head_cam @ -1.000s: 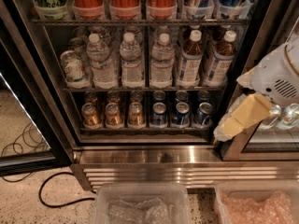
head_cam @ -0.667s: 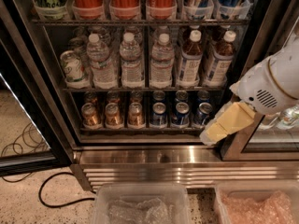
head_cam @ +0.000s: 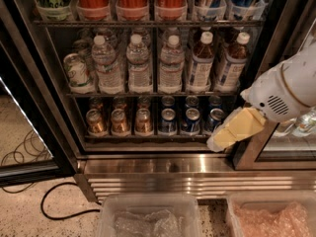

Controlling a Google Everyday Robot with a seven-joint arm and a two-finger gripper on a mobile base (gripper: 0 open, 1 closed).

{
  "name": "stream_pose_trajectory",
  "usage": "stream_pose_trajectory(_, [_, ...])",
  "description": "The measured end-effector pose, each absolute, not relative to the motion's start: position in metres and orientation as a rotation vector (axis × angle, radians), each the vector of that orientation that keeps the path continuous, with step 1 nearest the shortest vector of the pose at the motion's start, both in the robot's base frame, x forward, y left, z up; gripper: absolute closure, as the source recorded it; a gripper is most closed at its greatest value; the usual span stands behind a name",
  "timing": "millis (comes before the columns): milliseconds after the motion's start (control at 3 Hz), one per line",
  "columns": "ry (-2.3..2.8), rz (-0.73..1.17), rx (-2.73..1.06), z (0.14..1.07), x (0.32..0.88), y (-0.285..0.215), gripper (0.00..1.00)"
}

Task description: Pick blue plastic bottle from middle shelf of fridge

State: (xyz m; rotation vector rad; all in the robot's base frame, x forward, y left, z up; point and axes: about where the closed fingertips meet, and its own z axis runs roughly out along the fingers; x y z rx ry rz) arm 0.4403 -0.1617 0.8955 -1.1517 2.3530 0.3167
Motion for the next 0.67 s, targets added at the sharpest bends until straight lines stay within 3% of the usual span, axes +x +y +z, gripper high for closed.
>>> stream_pose_trajectory(667, [2.290, 0.477, -0.846, 0.881, 0.477, -0.148, 0.00])
